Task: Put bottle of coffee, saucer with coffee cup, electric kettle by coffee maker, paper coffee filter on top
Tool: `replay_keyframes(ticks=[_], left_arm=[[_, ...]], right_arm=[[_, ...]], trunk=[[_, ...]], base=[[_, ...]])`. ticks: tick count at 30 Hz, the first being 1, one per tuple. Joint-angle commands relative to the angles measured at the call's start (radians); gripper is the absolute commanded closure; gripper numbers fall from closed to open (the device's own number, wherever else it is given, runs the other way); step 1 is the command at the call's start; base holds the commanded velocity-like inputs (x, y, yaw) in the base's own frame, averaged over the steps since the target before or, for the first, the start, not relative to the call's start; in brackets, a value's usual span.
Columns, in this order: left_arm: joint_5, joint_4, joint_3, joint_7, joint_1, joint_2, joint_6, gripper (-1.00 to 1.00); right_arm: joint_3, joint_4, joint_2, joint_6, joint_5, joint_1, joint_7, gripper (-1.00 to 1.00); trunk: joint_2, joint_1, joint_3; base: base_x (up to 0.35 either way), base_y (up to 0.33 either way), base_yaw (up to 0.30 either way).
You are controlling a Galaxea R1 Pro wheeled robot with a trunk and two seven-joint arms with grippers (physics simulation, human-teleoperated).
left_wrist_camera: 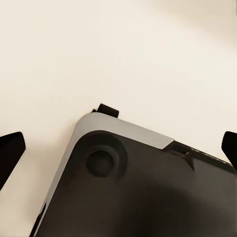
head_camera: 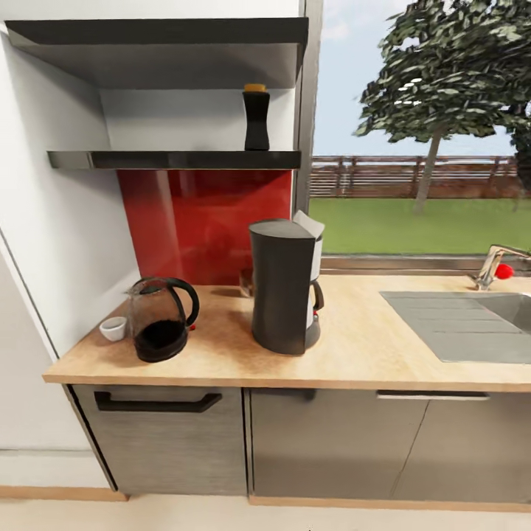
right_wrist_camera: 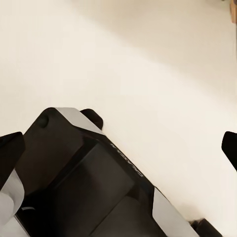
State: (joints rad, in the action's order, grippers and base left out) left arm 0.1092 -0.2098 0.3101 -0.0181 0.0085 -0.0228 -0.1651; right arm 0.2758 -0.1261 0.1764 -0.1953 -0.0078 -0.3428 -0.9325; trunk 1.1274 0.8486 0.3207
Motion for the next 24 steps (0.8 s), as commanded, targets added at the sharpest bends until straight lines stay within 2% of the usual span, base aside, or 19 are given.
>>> replay_keyframes(ticks=[1, 6, 14, 24], left_arm=[[0.010, -0.002, -0.002, -0.002, 0.001, 0.000, -0.001, -1.00], [0.010, -0.002, -0.002, -0.002, 0.001, 0.000, -0.002, -1.00], [0.010, -0.002, -0.003, -0.002, 0.001, 0.000, -0.003, -1.00], [0.010, -0.002, -0.004, -0.002, 0.001, -0.001, -0.002, -1.00]], right_arm=[[0.006, 0.000, 0.000, -0.007, -0.001, -0.001, 0.000, -1.00], [0.006, 0.000, 0.001, -0.007, -0.001, -0.001, 0.000, -1.00], [0.005, 0.000, 0.002, -0.008, -0.001, -0.001, 0.000, -1.00], [0.006, 0.000, 0.002, -0.007, 0.000, -0.001, 0.000, -1.00]], trunk=[[0.001, 0.000, 0.001], [0.001, 0.000, 0.001], [0.001, 0.000, 0.001], [0.001, 0.000, 0.001]], base=[[0.000, 0.079, -0.261], [0.000, 0.042, -0.221], [-0.003, 0.007, -0.041], [-0.207, 0.000, -0.001]])
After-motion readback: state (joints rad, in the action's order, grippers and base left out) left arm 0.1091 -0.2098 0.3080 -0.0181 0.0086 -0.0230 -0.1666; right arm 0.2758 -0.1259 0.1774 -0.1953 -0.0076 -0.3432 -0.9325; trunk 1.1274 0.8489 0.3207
